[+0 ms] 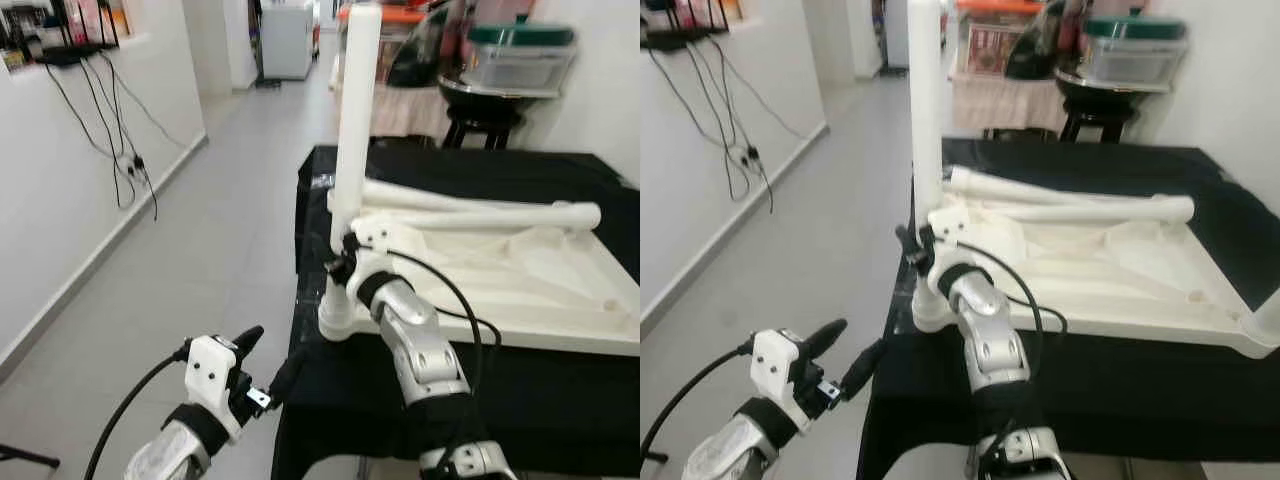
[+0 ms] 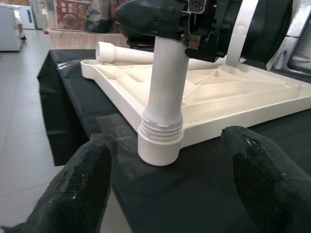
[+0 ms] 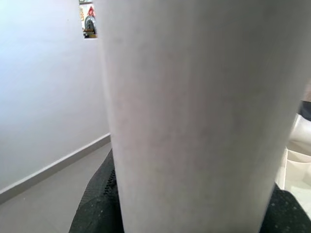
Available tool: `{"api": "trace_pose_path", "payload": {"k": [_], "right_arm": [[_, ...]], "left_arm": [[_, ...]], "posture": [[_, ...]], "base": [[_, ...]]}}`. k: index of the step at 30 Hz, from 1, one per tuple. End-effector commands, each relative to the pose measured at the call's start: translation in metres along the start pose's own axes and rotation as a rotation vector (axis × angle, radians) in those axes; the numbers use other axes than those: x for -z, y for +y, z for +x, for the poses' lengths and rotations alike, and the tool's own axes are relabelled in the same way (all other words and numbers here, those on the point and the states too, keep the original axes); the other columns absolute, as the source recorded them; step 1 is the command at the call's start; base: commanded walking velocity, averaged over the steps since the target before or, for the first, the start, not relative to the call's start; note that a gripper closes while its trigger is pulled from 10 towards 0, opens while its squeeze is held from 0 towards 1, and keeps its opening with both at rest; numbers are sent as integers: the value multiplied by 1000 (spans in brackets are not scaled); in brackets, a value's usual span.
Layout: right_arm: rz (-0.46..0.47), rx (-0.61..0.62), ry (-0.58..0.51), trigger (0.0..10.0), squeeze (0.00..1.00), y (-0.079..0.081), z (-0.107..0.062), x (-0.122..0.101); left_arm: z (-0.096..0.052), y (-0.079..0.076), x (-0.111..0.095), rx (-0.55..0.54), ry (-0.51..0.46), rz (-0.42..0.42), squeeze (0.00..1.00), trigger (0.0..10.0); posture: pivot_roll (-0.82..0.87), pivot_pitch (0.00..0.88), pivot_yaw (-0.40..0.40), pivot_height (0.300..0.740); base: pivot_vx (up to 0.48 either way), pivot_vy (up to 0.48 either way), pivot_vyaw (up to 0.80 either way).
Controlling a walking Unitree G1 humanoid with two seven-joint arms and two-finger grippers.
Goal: Building children table
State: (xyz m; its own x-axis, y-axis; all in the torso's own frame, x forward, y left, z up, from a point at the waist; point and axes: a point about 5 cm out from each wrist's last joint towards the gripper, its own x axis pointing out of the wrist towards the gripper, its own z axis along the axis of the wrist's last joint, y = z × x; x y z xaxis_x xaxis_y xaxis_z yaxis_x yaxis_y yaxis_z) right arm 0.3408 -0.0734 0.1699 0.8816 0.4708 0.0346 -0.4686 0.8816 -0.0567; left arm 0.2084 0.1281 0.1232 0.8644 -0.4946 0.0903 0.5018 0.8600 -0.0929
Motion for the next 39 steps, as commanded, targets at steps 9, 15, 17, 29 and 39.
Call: {"api": "trace_pose_path", "payload": {"k": [9, 15, 17, 29, 39], "right_arm": [[122, -187, 100, 10000, 1000, 19, 5, 2], [33, -690, -81, 10000, 0, 24, 17, -38], [11, -730, -82, 10000, 0, 21, 18, -39], [-2, -915, 106, 0, 0, 8, 32, -27], [-18, -789, 91, 0, 0, -8, 34, -21]], "left_arm": [[2, 3, 0, 2, 5, -12, 0, 10000], [5, 4, 1, 7, 8, -14, 0, 10000], [5, 4, 1, 8, 9, -14, 0, 10000], [5, 7, 4, 18, 25, -27, 0, 10000], [6, 6, 5, 18, 28, -33, 0, 10000]], "posture": [[16, 17, -34, 740], [24, 3, -33, 740], [24, 3, -33, 740], [27, 0, -18, 740], [24, 0, -23, 740]], "base": [[0, 0, 0], [0, 0, 0], [0, 0, 0], [0, 0, 0], [0, 0, 0]]}}
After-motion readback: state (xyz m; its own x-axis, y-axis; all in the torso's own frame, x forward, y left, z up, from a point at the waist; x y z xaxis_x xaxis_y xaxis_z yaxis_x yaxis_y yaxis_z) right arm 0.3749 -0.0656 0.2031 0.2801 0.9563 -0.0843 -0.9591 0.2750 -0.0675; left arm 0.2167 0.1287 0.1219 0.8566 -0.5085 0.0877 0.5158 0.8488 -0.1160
